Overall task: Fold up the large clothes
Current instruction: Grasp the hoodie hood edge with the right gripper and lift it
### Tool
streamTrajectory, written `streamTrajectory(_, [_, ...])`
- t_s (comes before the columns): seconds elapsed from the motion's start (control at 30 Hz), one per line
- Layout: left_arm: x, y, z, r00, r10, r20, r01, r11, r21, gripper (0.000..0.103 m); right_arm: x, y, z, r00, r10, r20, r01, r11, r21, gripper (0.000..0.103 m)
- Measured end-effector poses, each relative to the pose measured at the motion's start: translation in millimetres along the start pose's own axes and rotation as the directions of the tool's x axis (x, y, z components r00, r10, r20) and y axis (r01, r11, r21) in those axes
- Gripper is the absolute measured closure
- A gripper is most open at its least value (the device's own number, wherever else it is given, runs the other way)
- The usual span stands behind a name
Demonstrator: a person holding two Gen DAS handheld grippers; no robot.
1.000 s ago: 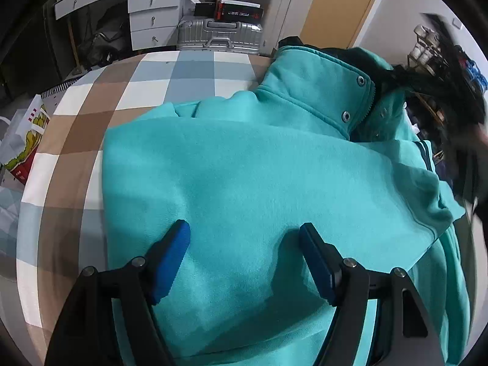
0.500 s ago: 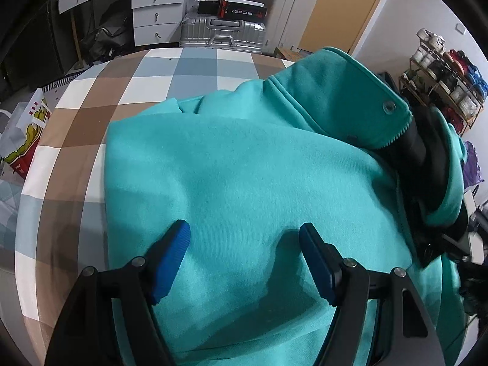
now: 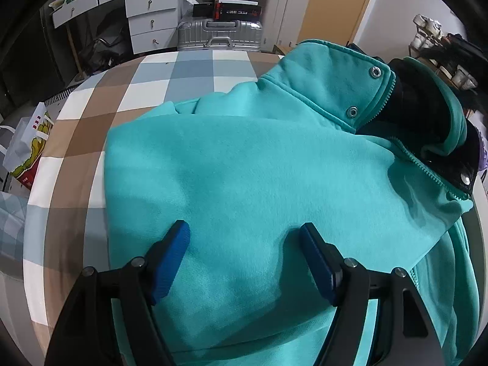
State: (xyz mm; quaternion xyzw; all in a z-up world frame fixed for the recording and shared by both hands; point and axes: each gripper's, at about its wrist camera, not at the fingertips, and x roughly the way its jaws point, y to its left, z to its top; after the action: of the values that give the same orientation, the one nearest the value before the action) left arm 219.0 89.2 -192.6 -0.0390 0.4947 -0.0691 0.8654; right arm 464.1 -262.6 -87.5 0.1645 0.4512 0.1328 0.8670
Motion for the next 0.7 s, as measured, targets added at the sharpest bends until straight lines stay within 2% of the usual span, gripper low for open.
streamTrajectory(0.07, [-0.7, 0.2, -0.6, 1.0, -0.001, -0.001, 0.001, 1.0, 0.001, 0.033, 31.9, 2.2, 17.8, 0.996, -0.049, -0.074, 0.051, 0.999, 0.019, 0.024])
streamTrajectory(0.1, [-1.5, -0.4, -0.9, 1.0, 0.0, -0.001, 0.0, 1.0, 0.002, 0.033, 48.7, 5.7, 24.0, 0.986, -0.119, -0.117, 0.121, 0.993, 0.011, 0.026])
streamTrajectory(0.13, [-1.9, -0.7, -1.1, 1.0, 0.001, -0.001, -0.001, 1.0, 0.003, 0.033, 64.9, 8.6, 29.6, 0.969, -0.199, -0.146, 0.197, 0.98, -0.027, 0.036])
streamTrajectory(0.17, [-2.0, -1.1, -1.2, 1.0, 0.002, -0.003, -0.002, 1.0, 0.006, 0.033, 73.1, 14.7, 30.1, 0.947, -0.277, -0.162, 0.269, 0.961, -0.068, 0.051])
streamTrajectory(0.2, [-1.9, -1.2, -1.1, 1.0, 0.001, -0.004, -0.001, 1.0, 0.008, 0.033, 82.2, 23.6, 30.0, 0.919, -0.358, -0.165, 0.338, 0.931, -0.138, 0.085])
streamTrajectory(0.23, [-2.3, -0.8, -1.4, 1.0, -0.003, -0.004, 0.003, 1.0, 0.006, 0.033, 83.4, 34.9, 24.2, 0.904, -0.402, -0.145, 0.374, 0.908, -0.189, 0.093])
streamTrajectory(0.27, [-3.4, 0.3, -1.9, 1.0, -0.01, -0.003, 0.01, 1.0, 0.001, 0.033, 81.5, 52.0, 21.8, 0.887, -0.455, -0.076, 0.421, 0.866, -0.27, 0.093])
streamTrajectory(0.3, [-4.1, 1.1, -1.6, 1.0, -0.015, -0.003, 0.015, 1.0, -0.003, 0.033, 75.2, 69.2, 17.3, 0.892, -0.452, 0.012, 0.427, 0.834, -0.349, 0.094])
streamTrajectory(0.33, [-4.5, 1.6, -1.1, 1.0, -0.019, -0.003, 0.019, 1.0, -0.008, 0.033, 55.4, 97.0, 4.8, 0.892, -0.419, 0.169, 0.448, 0.772, -0.451, 0.094])
streamTrajectory(0.37, [-6.1, 3.1, -1.2, 1.0, -0.028, 0.0, 0.028, 0.999, -0.021, 0.033, 35.5, 114.0, -9.6, 0.9, -0.345, 0.268, 0.436, 0.737, -0.516, 0.094])
streamTrajectory(0.4, [-7.8, 4.2, -1.1, 0.999, -0.036, 0.002, 0.036, 0.999, -0.032, 0.033, 5.9, 136.2, -33.9, 0.902, -0.194, 0.386, 0.408, 0.678, -0.612, 0.094])
streamTrajectory(0.43, [-10.3, 5.1, -0.6, 0.999, -0.045, 0.004, 0.045, 0.998, -0.043, 0.033, -17.1, 152.6, -59.7, 0.886, -0.079, 0.457, 0.406, 0.609, -0.682, 0.094])
streamTrajectory(0.47, [-15.0, 7.3, 0.1, 0.998, -0.057, 0.01, 0.058, 0.996, -0.061, 0.033, -32.7, 159.6, -78.9, 0.878, -0.005, 0.479, 0.398, 0.566, -0.722, 0.094])
streamTrajectory(0.5, [-18.0, 9.0, 0.9, 0.998, -0.067, 0.017, 0.068, 0.995, -0.075, 0.033, -46.7, 164.1, -97.9, 0.873, 0.056, 0.485, 0.381, 0.542, -0.749, 0.094])
streamTrajectory(0.53, [-27.5, 12.8, 1.9, 0.994, -0.097, 0.047, 0.101, 0.99, -0.099, 0.033, -60.3, 166.5, -118.1, 0.875, 0.108, 0.471, 0.352, 0.525, -0.775, 0.095])
streamTrajectory(0.57, [-36.5, 15.5, 2.8, 0.99, -0.114, 0.079, 0.122, 0.986, -0.113, 0.033, -73.8, 163.3, -140.0, 0.868, 0.154, 0.473, 0.342, 0.505, -0.792, 0.095])
streamTrajectory(0.6, [-46.2, 17.8, 3.3, 0.987, -0.117, 0.115, 0.13, 0.984, -0.12, 0.033, -83.6, 155.7, -160.4, 0.865, 0.181, 0.468, 0.33, 0.498, -0.802, 0.096])
streamTrajectory(0.7, [-76.0, 20.0, 4.4, 0.969, -0.108, 0.22, 0.133, 0.986, -0.101, 0.033, -92.6, 132.5, -199.2, 0.855, 0.149, 0.498, 0.365, 0.508, -0.78, 0.097])
